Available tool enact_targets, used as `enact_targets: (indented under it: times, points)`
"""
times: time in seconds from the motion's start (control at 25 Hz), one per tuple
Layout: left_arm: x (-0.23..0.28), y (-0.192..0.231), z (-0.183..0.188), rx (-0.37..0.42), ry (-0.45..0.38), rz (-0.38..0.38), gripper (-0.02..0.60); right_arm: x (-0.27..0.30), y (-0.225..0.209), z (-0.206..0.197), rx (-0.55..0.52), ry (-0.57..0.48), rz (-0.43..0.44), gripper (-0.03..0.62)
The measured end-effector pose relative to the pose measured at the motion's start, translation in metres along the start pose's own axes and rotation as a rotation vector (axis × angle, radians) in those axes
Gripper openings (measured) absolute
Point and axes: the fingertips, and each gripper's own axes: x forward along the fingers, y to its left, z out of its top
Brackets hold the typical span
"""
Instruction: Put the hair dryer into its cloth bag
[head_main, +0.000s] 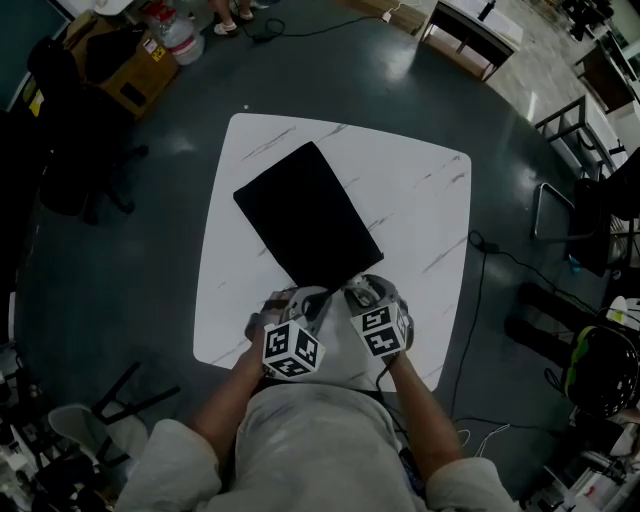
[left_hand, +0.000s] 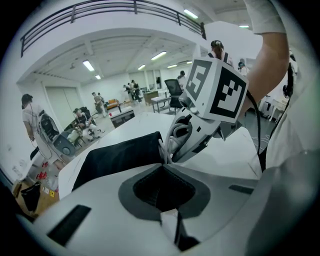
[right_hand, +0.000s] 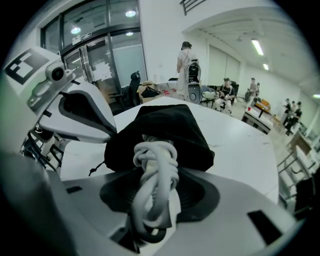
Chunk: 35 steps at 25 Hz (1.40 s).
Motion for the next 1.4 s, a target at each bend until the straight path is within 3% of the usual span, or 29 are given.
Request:
enact_targets:
  times: [0.44,0.76,1.04,1.4]
  points:
    - [-0.006,0.005,0.008,0.008,-0.009,0.007,0.011,0.021,0.0,0.027,0.026,-0.076,0.023,0.206]
    - [-0.009,0.008,0.013,-0.05,-0.024,-0.011,0.011,0.038,-0.003,0.043,0.065,-0.111,0.036,0.206]
    - [-0.007,0.01,0.014,-0.051,-0.024,-0.021,0.011,0.05,-0.008,0.055,0.097,-0.146,0.048,0.207]
    - [0.002,0.011,0.006,-0.057,-0.001,-0.028,0.011,0.071,-0.009,0.055,0.094,-0.124,0.071,0.207]
